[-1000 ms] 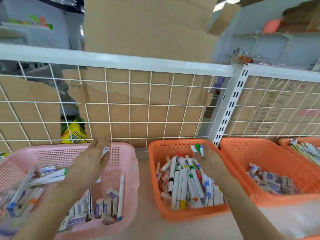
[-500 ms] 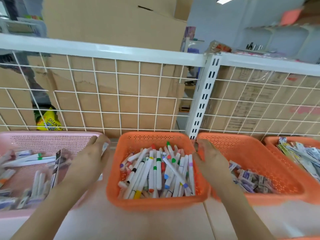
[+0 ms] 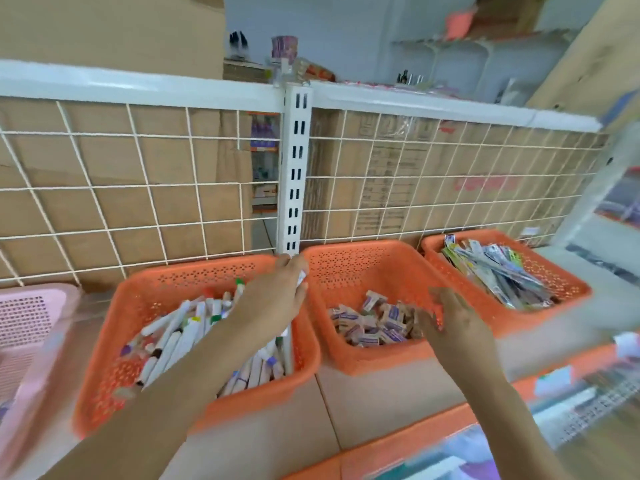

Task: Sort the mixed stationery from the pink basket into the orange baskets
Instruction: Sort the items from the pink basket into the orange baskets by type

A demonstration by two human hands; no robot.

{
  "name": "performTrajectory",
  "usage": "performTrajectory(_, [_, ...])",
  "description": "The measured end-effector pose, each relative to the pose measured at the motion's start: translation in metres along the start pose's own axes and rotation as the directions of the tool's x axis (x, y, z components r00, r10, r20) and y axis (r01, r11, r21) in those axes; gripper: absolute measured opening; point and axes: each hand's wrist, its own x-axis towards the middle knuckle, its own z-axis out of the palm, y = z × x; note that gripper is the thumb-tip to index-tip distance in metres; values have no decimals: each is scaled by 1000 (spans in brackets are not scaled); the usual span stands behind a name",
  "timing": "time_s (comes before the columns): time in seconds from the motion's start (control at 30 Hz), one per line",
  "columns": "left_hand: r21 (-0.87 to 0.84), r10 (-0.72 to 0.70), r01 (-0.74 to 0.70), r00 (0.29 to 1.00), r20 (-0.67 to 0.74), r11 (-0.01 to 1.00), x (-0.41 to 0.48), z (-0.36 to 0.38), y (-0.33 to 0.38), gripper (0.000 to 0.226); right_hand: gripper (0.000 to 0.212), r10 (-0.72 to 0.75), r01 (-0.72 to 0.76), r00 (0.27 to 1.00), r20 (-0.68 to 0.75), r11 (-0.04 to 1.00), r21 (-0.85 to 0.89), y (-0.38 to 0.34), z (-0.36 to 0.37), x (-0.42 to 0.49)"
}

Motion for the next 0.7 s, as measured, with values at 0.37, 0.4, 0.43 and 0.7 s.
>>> performTrajectory(0.37, [-110,184,-157,931,315,982,49,81,69,39,33,147,-158,984,-99,981,-117,50,-44,-24])
performTrajectory(0.4, [-123,180,-146,922,343,982,50,85,68,44,33,149,-161,984,-101,979,-125,51,-46,-26])
performTrajectory(0.43, [-122,181,-146,916,358,982,49,87,67,49,33,150,-163,983,-103,978,-133,52,-47,-27])
performTrajectory(0.7, [85,204,-214,972,115,973,27,53,35,58,35,143,-150,988,-51,972,-183,41,-40,-29])
